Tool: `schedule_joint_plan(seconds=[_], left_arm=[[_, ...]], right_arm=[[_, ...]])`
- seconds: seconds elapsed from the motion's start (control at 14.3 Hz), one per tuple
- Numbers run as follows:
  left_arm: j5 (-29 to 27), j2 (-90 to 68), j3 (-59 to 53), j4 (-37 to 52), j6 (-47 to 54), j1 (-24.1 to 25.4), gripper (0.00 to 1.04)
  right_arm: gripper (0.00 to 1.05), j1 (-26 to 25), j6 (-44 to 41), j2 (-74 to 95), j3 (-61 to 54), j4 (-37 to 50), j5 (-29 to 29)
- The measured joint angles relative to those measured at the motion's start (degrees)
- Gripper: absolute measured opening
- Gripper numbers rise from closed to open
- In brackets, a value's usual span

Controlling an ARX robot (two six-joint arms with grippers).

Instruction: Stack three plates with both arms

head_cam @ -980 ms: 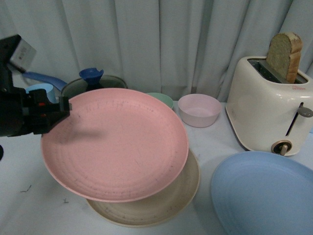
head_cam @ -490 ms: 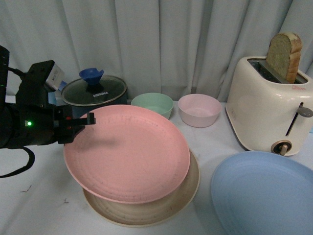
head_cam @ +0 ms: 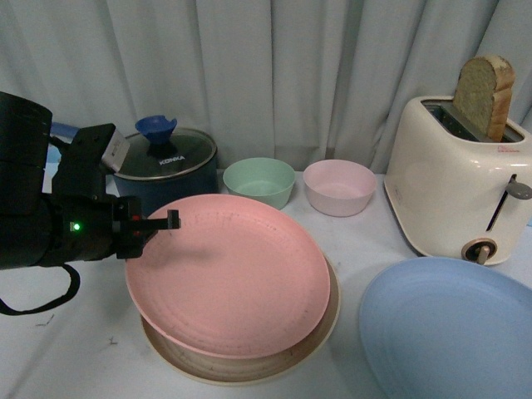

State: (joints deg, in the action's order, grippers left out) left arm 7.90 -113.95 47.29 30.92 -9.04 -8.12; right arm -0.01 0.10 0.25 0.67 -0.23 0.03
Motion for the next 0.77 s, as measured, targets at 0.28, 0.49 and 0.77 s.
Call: schedule_joint_plan(seconds=[0.28,0.49,0.77], left_arm=[[0.2,-1.9,0.0,0.4,-1.8,-1.5,0.11],[1.4,-1.7,-0.1,1.6,-5.5,-0.4,0.46],[2.2,9.2,-6.1,6.5,-8.9,2.9,0.93]], right_arm=[[0.98,0.0,0.0,0.0,0.0,0.0,0.0],[0.98,0.0,0.0,0.0,0.0,0.0,0.0],[0.98,0.0,0.0,0.0,0.0,0.0,0.0]])
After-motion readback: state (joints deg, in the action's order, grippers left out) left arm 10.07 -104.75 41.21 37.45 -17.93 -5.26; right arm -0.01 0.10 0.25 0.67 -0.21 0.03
